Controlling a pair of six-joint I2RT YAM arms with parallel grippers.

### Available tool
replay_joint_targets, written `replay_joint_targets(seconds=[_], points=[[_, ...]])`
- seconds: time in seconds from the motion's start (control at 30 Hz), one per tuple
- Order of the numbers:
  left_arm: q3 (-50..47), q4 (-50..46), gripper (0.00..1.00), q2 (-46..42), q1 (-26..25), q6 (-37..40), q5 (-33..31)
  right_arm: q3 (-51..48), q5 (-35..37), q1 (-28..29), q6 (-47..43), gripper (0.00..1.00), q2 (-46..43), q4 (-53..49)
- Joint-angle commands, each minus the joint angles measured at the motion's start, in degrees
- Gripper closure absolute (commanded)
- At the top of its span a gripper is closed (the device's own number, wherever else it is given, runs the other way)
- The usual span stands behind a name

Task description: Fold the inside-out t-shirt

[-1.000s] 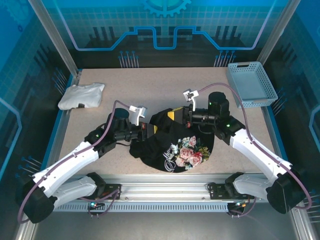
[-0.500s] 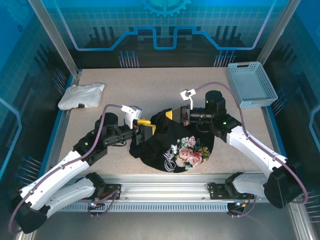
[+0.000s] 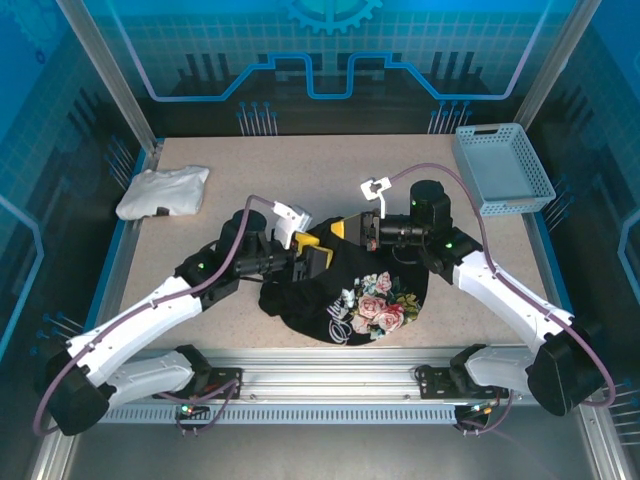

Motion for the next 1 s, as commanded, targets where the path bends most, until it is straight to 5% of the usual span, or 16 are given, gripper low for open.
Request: replay_joint_targets(seconds=[0.0, 0.1, 0.33, 0.4, 0.6, 0.97], points=[[2.18, 3.07, 0.59, 0.88, -0.41, 1.29, 2.18, 1.56, -1.03, -0.07, 0.37, 1.00, -0.50, 0.67], [2.08, 3.87, 0.77, 1.06, -0.42, 0.91, 2.50, 1.41, -0.88, -0.05, 0.01, 1.00, -0.63, 0.30], [0.94, 5.34, 1.00, -1.43, -0.43, -0.53, 2.49, 3.48, 2.34, -0.08, -3.76, 1.00, -0.72, -6.72], [0.68, 5.79, 1.00, -1.96, -0.34, -1.77, 2.07, 4.87, 4.20, 0.11, -5.57, 0.99, -0.86, -9.91], [2.07, 6.16, 1.00, -2.56, -0.22, -10.60, -2.80, 10.25, 22.98, 3.00, -18.43, 0.64, -4.93, -29.50], [4.45, 4.37, 1.00, -2.96, -0.22, -18.77, -5.54, -3.76, 26.08, 11.03, -21.59, 0.46, -12.67, -16.48]])
